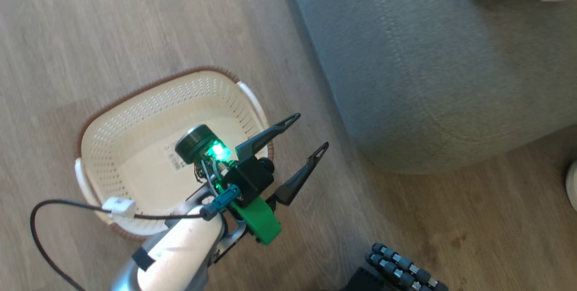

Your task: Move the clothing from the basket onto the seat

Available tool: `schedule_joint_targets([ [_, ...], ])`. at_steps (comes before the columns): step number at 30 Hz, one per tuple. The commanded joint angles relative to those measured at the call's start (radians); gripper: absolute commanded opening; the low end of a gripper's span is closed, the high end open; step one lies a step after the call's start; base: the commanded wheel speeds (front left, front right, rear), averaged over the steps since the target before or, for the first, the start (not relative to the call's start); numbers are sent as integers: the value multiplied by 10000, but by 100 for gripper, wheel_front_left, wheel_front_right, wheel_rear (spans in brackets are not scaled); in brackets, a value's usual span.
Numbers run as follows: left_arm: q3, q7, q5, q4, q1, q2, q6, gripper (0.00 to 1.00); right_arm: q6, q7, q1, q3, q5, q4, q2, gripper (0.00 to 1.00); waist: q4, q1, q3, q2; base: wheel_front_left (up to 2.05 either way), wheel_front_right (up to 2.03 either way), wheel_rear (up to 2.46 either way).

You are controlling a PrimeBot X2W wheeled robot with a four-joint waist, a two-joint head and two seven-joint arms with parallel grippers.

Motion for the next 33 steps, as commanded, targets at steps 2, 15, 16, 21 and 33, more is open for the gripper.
schedule_joint_targets([
  [2, 99, -51, -5, -420, -339, 70, -9, 100, 0, 78, -617, -141, 62, 519, -443, 0, 422, -2, 407, 0, 0, 0, 0],
  [15, 30, -51, -7, -462, -754, 106, -9, 100, 0, 576, -1958, -71, -460, 5570, -271, 0, 810, -2, 963, 0, 0, 0, 0],
  [16, 31, -51, -6, -458, -769, 101, -9, 100, 0, 636, -1987, -30, -527, 5918, -227, 0, 821, -2, 981, 0, 0, 0, 0],
  [21, 49, -51, -88, -421, -748, 33, -9, 100, 0, 1250, -2082, 163, -606, 7362, -108, 0, 895, -2, 1044, 0, 0, 0, 0],
  [33, 83, -51, -249, -254, -439, -99, -9, 100, 0, 1181, -2109, 301, -599, 8560, -339, 100, 775, -2, 285, 0, 0, 0, 0],
])
